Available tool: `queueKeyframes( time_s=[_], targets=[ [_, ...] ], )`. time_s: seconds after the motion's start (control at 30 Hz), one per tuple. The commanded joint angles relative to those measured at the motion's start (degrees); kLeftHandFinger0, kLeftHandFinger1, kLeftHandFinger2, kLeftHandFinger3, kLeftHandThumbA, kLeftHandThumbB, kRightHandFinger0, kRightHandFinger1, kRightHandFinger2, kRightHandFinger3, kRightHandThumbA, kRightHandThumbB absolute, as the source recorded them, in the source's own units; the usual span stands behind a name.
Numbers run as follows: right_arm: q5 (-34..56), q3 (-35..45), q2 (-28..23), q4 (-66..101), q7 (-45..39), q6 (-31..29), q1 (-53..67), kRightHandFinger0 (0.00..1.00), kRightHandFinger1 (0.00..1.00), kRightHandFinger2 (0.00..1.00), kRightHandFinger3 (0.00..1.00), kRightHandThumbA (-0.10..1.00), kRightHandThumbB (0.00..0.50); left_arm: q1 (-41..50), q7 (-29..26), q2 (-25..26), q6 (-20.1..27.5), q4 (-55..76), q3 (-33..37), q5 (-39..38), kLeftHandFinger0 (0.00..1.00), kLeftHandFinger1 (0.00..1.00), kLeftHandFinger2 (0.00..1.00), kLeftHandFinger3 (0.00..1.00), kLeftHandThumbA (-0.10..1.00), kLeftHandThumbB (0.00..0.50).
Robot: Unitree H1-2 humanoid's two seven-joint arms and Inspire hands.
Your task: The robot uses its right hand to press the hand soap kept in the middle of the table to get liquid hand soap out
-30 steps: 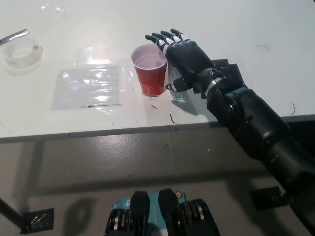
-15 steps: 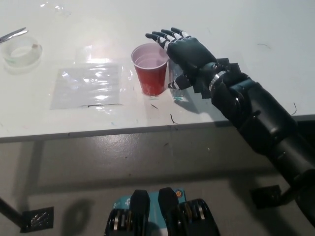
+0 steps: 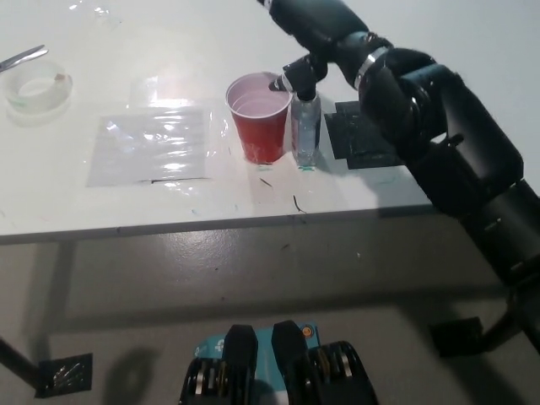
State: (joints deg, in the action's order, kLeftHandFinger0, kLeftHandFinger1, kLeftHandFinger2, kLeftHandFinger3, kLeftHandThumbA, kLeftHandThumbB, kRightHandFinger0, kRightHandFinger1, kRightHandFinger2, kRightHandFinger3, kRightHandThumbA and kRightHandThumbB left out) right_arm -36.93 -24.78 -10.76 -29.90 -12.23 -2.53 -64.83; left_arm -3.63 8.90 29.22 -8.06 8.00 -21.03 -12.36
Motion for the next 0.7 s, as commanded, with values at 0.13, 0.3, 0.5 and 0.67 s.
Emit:
queueKeyframes(
  time_s=[0.13, 0.3, 0.5, 0.67],
  targets=[
    [2.04, 3.51, -2.2, 7.6, -3.44, 2.46, -3.18, 1.0, 1.0, 1.0, 1.0, 1.0, 0.393, 0.74, 0.19, 1.17, 2.14, 1.1, -0.88, -0.07, 0.27, 0.37, 0.45, 0.63, 0.79, 0.013],
    [3.29, 5.25, -4.01, 10.48, -4.47, 2.34, -1.7, 1.0, 1.0, 1.0, 1.0, 1.0, 0.434, 1.14, 0.05, 0.75, 2.06, 0.92, -1.23, -0.58, 0.28, 0.38, 0.46, 0.62, 0.78, 0.016],
    [5.69, 9.67, -7.61, 19.52, -7.2, 6.83, 3.1, 1.0, 1.0, 1.0, 1.0, 1.0, 0.5, 1.83, -0.04, 0.62, 1.72, 1.26, -1.37, -0.29, 0.29, 0.39, 0.47, 0.63, 0.78, 0.0],
    [7.26, 14.06, -10.77, 27.68, -9.09, 11.27, 8.46, 1.0, 1.0, 1.0, 1.0, 1.0, 0.473, 2.14, -0.21, 0.62, 1.86, 1.34, -1.65, -0.16, 0.3, 0.39, 0.48, 0.63, 0.75, 0.0]
  ],
)
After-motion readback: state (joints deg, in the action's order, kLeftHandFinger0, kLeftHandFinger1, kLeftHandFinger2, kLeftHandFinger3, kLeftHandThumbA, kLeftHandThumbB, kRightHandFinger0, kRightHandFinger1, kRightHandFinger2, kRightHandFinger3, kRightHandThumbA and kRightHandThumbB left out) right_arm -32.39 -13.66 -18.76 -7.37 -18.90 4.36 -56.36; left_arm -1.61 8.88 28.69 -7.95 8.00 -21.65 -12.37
